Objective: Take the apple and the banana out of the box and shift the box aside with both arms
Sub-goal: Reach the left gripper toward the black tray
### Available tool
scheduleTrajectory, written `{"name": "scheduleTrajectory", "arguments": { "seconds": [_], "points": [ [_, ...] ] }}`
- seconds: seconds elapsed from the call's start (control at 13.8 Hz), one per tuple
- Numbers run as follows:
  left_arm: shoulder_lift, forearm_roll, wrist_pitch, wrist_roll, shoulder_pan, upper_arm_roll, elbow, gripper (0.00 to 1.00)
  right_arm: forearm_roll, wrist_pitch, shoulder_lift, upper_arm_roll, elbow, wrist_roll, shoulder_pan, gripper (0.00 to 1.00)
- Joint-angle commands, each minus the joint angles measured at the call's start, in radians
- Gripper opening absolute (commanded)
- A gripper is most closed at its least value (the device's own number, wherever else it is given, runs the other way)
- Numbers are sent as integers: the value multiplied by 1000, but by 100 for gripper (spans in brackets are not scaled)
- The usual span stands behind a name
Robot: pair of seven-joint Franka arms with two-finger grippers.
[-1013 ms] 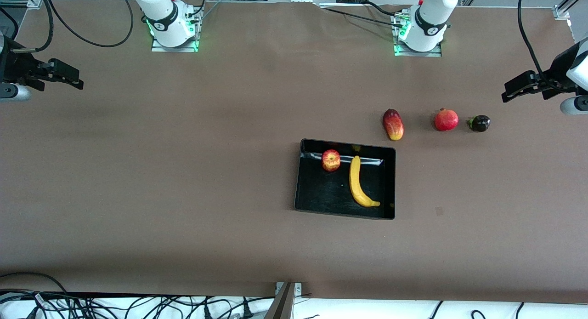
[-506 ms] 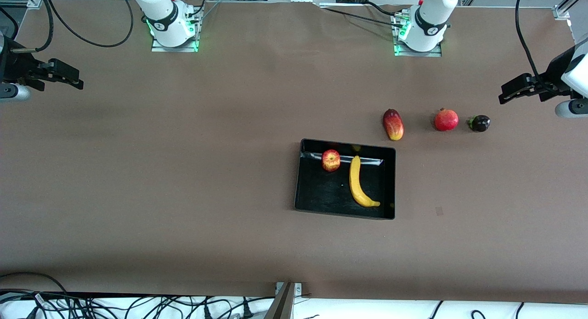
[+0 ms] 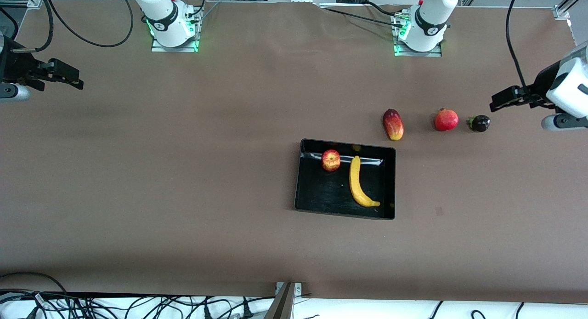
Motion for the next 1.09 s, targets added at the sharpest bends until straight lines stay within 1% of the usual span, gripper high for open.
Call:
{"name": "scheduleTrajectory", "arguments": {
  "seconds": [0.0, 0.07, 0.22, 0.36, 0.58, 0.72, 0.87, 1.01],
  "points": [
    [64, -20, 71, -154, -19, 2, 38, 100, 19, -9, 2, 6, 15, 1, -8, 100],
    [83, -20, 104, -184, -19, 2, 38, 100, 21, -9, 2, 4, 15, 1, -8, 100],
    [88, -38, 146, -178, -16, 2, 36, 100, 21, -9, 2, 6, 15, 1, -8, 100],
    [89, -67, 154, -175, -7, 2, 36, 100, 19, -9, 2, 6, 15, 1, -8, 100],
    [97, -61, 155, -188, -13, 2, 36, 100, 21, -9, 2, 4, 15, -1, -8, 100],
    [126, -69, 158, -222, -23, 0, 38, 100, 21, -9, 2, 6, 15, -1, -8, 100],
    [146, -66, 245, -295, -70, 2, 35, 100, 21, -9, 2, 6, 15, -1, -8, 100],
    [179, -32, 266, -374, -143, 3, 24, 100, 21, -9, 2, 4, 15, -1, -8, 100]
  ]
}}
